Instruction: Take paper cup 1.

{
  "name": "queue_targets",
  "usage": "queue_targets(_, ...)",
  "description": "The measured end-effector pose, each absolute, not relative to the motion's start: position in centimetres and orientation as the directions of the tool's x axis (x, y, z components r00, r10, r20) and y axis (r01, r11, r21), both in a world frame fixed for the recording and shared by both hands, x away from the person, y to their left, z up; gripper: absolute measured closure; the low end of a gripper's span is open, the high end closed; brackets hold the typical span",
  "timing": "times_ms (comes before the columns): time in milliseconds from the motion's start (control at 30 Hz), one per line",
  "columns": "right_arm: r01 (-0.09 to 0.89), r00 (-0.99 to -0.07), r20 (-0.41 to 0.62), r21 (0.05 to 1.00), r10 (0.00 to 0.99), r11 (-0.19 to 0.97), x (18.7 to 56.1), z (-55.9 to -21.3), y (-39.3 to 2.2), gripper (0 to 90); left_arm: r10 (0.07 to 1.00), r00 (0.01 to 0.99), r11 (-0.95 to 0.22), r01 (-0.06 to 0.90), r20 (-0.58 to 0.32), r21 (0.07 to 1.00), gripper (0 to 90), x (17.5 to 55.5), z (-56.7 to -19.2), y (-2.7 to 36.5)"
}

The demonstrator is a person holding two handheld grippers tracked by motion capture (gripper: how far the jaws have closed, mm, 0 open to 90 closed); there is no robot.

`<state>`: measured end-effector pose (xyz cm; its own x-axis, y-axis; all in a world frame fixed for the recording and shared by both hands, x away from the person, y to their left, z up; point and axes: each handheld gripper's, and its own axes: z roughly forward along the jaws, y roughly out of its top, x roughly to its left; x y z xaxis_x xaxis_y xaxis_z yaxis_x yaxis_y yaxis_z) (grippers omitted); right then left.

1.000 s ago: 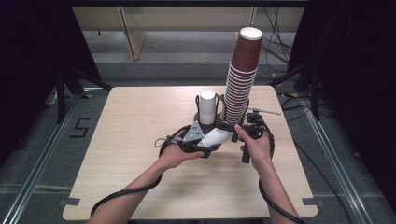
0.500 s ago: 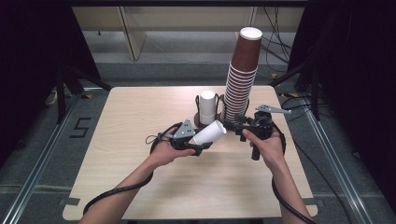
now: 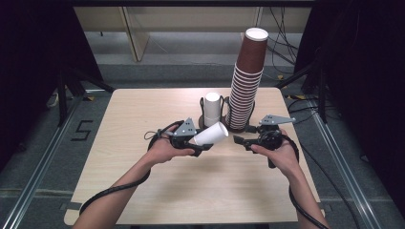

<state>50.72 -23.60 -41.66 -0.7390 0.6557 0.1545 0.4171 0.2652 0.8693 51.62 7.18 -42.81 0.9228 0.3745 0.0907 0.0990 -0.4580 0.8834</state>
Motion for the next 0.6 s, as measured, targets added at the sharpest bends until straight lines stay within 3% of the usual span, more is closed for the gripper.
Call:
queue_targets(333,0.361,-0.817,0.034,0.809,0.575,0.465,51.2,-42.4,-23.1,28.6,0.307,0.943,-0.572,0.075,0.128,0.817,40.0,52.5,-41.3,8.5)
queue_targets(600,0.362,-0.852,0.035,0.759,0.522,0.541,51.4,-42.7,-22.7,28.3,0.28,0.949,-0.613,0.063,0.143,0.787,40.7,52.5,-40.8,9.0)
